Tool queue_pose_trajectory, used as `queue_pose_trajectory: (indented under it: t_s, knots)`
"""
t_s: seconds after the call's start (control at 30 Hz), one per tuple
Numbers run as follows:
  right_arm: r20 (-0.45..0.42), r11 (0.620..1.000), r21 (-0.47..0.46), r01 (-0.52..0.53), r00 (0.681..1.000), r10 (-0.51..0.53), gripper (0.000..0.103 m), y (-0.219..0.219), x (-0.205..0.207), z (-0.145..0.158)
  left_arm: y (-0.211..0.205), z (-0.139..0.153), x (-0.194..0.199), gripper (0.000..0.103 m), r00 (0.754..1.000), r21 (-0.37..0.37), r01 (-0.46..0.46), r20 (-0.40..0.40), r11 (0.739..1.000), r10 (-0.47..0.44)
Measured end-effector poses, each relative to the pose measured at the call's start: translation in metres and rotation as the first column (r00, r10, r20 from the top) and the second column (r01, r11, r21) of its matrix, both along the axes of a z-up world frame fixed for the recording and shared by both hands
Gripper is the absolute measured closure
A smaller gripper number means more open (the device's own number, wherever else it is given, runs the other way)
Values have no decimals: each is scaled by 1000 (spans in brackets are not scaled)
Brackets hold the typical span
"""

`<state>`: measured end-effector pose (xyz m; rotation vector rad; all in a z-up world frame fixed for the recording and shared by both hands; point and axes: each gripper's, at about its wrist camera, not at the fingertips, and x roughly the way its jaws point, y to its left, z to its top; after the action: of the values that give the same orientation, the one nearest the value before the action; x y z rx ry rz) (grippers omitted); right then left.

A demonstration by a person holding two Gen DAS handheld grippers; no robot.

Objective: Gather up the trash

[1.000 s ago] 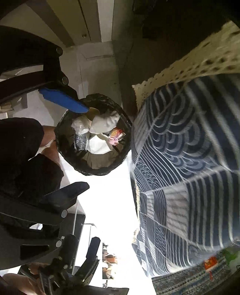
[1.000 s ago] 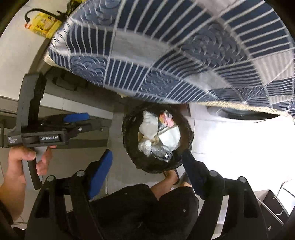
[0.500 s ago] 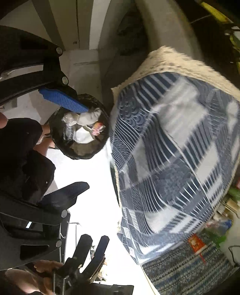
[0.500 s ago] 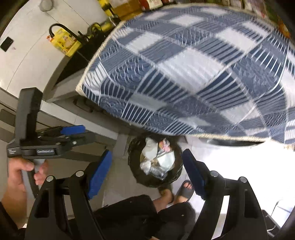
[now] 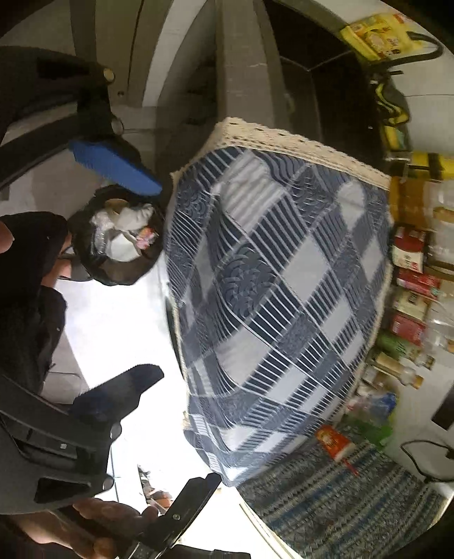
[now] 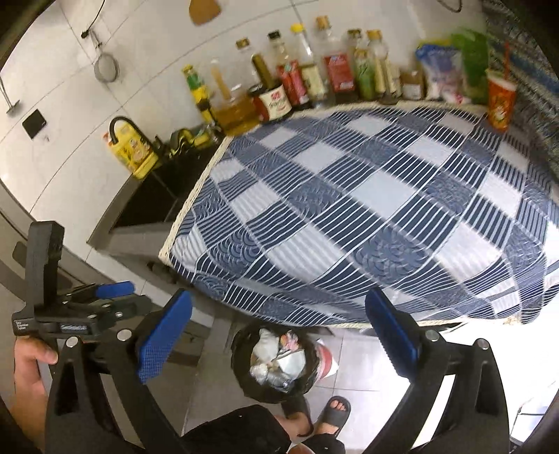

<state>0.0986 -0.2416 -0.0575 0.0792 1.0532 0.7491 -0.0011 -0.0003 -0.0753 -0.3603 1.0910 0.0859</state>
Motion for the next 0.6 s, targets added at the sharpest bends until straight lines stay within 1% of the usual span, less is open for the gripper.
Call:
queue_pose_trajectory:
  t_s: [0.07, 0.17, 0.23, 0.33, 0.43, 0.6]
  knots:
    - [26, 1000, 6, 8, 1000, -8, 5, -9, 3, 12, -3, 10, -1, 7, 1000, 20, -9, 22, 1000, 9]
    - [56, 1000, -11, 16, 998, -16, 5, -18, 5, 25, -7, 25, -1, 7, 998, 14, -22, 52, 1000, 21]
    - [65, 1000, 8, 26, 998, -26, 5, -25, 6, 33, -10, 34, -1, 7, 998, 28, -24, 66, 999, 22]
    - [60, 999, 19, 31, 998, -32, 5, -32, 9, 40, -14, 45, -1, 7, 997, 69, -45, 68, 997, 40]
    - [82, 999, 19, 39, 996, -40, 5, -39, 11, 48, -16, 55, -2, 7, 996, 76, -40, 87, 996, 33]
    - [102, 999, 14, 38, 994, -40, 5, -46, 11, 62, -17, 70, -4, 7, 993, 95, -64, 103, 993, 54]
